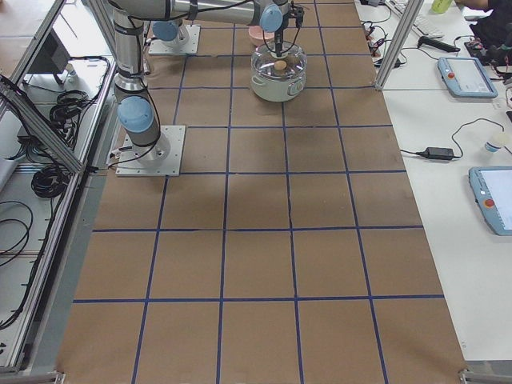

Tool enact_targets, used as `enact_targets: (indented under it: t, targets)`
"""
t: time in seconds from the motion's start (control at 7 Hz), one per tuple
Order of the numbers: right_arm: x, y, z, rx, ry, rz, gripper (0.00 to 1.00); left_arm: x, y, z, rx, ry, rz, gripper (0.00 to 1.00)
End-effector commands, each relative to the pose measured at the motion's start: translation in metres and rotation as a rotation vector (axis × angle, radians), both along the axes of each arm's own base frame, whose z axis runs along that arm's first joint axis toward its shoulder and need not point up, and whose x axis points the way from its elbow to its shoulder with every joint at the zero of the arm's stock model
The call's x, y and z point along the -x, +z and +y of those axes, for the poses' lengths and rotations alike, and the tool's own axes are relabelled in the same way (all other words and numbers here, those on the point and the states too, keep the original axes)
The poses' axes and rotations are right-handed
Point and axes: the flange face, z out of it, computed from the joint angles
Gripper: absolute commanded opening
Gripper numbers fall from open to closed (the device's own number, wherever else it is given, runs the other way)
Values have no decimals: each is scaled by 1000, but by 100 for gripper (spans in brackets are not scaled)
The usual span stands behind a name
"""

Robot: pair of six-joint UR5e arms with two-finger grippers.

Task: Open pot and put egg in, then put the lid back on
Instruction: 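Lower the lid onto the pot and open the right gripper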

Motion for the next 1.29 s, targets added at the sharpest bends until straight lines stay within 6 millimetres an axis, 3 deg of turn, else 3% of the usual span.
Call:
enact_targets:
  t: [0.0,0.14,0.43,1.14]
  targets:
    - [-1,1,0,0,-1,-8,39,0,-1,0,-1,0,0,100]
    - [-1,0,0,1,-1,-9,49,0,-1,0,-1,0,0,100]
    - [-1,0,0,5,-1,-9,57,0,-1,0,-1,2,0,100]
    - [1,2,-2,13,-1,0,61,0,-2,0,-4,2,0,100]
